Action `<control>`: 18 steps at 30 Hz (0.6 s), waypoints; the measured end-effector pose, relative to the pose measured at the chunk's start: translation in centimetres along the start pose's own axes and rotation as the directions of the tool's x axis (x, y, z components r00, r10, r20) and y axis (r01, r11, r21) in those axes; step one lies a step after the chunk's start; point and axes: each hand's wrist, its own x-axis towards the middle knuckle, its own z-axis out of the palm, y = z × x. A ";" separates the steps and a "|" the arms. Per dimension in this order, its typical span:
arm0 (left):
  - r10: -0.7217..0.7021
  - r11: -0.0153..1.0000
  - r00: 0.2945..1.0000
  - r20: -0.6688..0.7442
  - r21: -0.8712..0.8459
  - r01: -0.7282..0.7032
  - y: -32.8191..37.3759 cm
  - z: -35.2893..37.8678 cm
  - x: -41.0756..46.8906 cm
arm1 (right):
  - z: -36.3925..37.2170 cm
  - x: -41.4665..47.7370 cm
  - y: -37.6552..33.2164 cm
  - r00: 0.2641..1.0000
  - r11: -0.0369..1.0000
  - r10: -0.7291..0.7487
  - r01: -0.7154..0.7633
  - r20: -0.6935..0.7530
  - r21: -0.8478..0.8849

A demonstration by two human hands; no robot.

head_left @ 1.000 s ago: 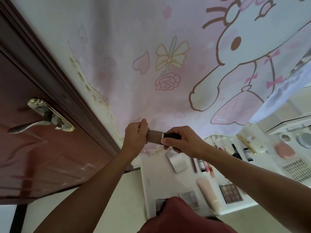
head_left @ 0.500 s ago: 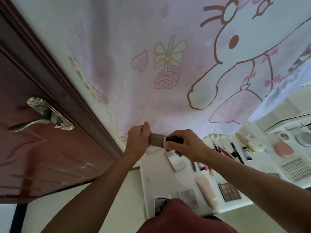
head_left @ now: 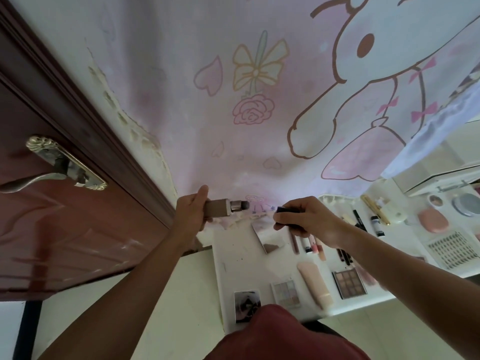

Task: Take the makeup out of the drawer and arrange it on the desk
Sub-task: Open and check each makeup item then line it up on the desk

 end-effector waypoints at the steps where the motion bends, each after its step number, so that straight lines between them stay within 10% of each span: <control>1: -0.088 0.991 0.994 0.067 -0.095 0.094 -0.2 -0.4 -0.1 | -0.3 0.2 0.4 1.000 1.000 0.014 -0.014 -0.019 0.028; 7: -0.234 0.835 0.848 0.476 -0.348 0.426 -4.0 -0.5 -1.1 | -0.5 1.9 4.1 0.982 0.980 0.177 -0.170 -0.062 0.105; 18: -0.437 0.584 0.767 0.470 -0.500 0.639 -9.6 2.8 -2.1 | 1.5 5.3 10.1 0.930 0.928 0.367 -0.367 0.015 0.070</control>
